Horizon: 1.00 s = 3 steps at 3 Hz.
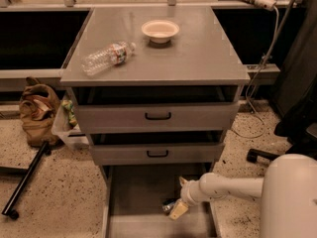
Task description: Pick redbull can from bottom drawer and place on counter
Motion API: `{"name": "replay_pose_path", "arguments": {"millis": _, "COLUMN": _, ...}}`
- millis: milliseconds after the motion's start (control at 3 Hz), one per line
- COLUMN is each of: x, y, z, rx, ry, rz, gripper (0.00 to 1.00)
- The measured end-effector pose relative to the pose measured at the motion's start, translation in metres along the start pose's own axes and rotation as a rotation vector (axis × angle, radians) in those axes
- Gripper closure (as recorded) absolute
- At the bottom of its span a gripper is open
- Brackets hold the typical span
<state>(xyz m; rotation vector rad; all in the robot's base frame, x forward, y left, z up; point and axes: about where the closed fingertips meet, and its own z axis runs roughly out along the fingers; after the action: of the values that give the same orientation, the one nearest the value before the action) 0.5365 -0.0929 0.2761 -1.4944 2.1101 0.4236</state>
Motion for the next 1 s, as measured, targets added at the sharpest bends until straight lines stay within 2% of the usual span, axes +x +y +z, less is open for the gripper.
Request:
{"name": "replay_pose_path", "arguments": {"millis": 333, "x": 0.0173, "y": -0.0026, "z": 0.0321, "rx": -0.049, "ry": -0.03, "rz": -0.01, "gripper": 0.0}}
{"name": "replay_pose_path", "arguments": {"millis": 1000, "x": 0.02, "y": -0.0035, "z": 0.036, "rx": -0.052, "ry": -0.051, "rz": 0.003, "gripper": 0.0}}
